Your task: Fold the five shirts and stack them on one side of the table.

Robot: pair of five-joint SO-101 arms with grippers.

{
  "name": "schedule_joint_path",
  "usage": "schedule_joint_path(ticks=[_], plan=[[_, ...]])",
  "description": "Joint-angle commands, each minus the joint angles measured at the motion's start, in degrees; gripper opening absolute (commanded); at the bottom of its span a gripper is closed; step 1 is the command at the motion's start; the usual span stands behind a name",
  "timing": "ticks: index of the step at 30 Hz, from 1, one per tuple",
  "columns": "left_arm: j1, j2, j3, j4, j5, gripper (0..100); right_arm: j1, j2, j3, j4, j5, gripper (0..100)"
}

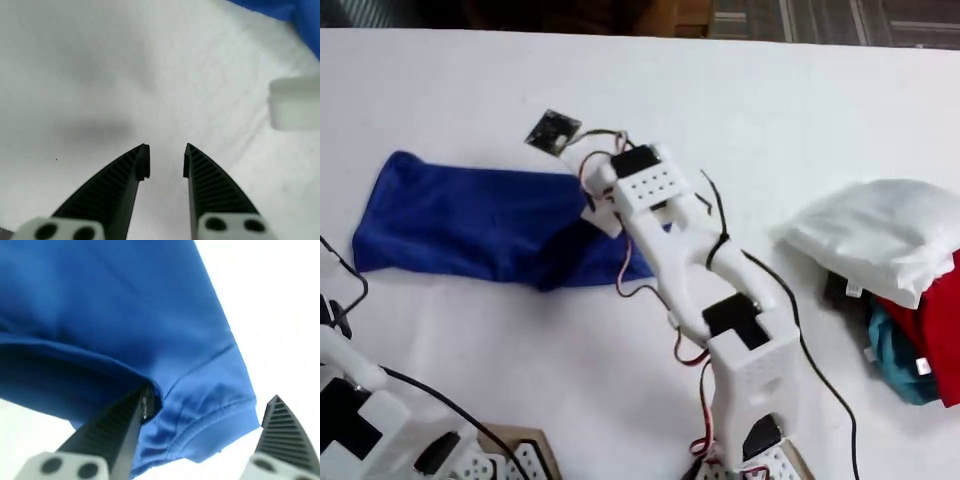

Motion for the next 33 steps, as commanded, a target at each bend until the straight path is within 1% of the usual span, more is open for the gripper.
schedule_joint_path(ticks=[1, 6, 15, 20, 24, 26, 27, 28, 30, 31, 33], plan=[[-0.3, -2.5, -0.3, -0.4, -0.4, 14, 1.6, -1.2, -2.5, 2.2, 0.1, 34.5], [-0.3, -2.5, -0.2, -0.3, -0.4, 14, 2.3, -5.1, -3.3, 9.2, 0.1, 34.4], [-0.3, -2.5, -0.2, -0.3, -0.4, 14, 2.1, -17.9, -2.8, 17.4, 0.0, 34.4], [-0.3, -2.5, -0.2, -0.2, -0.4, 14, 2.0, -18.7, 1.8, 22.1, 0.0, 34.4], [-0.3, -2.5, -0.2, -0.4, -0.4, 14, 1.5, -18.3, 7.5, 18.7, 0.0, 34.3], [-0.3, -2.5, -0.2, -0.4, -0.4, 14, 0.1, -18.2, 9.8, 15.6, -0.1, 30.9], [-0.3, -2.5, -0.2, -0.4, -0.4, 14, -1.1, -18.2, 11.0, 13.9, -0.1, 26.4], [-0.3, -2.5, -0.2, -0.4, -0.4, 14, -2.5, -18.2, 12.0, 12.3, -0.1, 20.2], [-0.3, -2.5, -0.2, -0.4, -0.4, 14, -5.1, -18.2, 14.6, 8.7, -0.2, 4.6], [-0.3, -2.5, -0.2, -0.4, -0.4, 14, -6.1, -18.2, 16.2, 6.2, -0.9, 0.0], [-0.3, -2.5, -0.2, -0.4, -0.4, 14, -7.1, -18.2, 19.3, 0.6, -4.0, 7.5]])
